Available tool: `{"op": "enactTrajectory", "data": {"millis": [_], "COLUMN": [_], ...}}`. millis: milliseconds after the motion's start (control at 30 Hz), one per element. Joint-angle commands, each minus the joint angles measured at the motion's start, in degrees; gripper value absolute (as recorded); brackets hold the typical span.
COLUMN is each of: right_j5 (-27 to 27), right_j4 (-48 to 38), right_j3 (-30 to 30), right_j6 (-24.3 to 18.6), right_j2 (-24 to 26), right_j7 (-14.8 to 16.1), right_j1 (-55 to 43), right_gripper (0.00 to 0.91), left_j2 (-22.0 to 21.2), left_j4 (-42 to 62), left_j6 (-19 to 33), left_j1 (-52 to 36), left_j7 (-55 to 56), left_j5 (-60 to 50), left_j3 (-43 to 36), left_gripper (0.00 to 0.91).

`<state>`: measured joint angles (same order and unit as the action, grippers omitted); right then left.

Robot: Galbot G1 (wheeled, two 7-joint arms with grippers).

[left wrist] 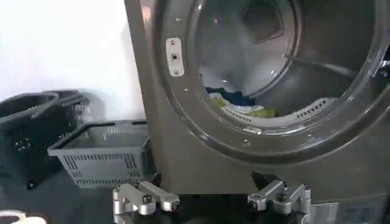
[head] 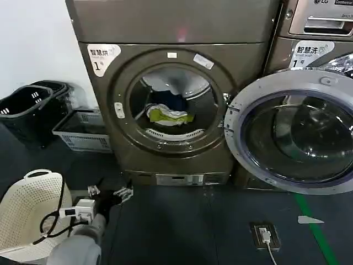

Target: Grasp the clothes from the dryer.

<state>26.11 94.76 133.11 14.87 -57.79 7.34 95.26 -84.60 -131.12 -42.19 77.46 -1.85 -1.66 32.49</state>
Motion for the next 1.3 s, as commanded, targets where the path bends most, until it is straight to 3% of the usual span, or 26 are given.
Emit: {"op": "enactTrajectory", "data": {"millis": [33,733,933,1033,1300], "right_j5": [0.16,0.32,0.63,2.89,7.42], "right_j4": [-0.02,-0.10,-0.12,-0.22,-0.08], "right_j3": [-0.04,-0.05,-0.13,0.02,0.49], "right_j6": [-0.09,0.36,-0.19,-0.51,-1.23], "right_j2": [0.01,-0.75,-0.62,-0.26,-0.42], "right_j7": [-0.10,-0.67,-3.06,-5.37,-7.85], "right_j1": [0.02,-0.09,0.13,-0.05,-0.20], "right_gripper": [0.907,0.907,0.907,0.907,0.907], "left_j2": [0.19,-0.01,0.09,0.17,0.13], "left_j4": [0.24,0.45,0.43,0.27,0.33], "left_j6": [-2.81,-2.81,-2.81,-2.81,-2.81], "left_j1": [-0.04,-0.14,-0.58,-0.76,-0.82], "left_j7": [-0.04,-0.37,-0.30,-0.20,-0.10], "left_j5": [0.04,-1.56,-1.79,-1.63,-1.63], "left_j3": [0.02,-0.21,-0.55,-0.72,-0.80], "left_gripper": [0.907,0.907,0.907,0.907,0.907]}}
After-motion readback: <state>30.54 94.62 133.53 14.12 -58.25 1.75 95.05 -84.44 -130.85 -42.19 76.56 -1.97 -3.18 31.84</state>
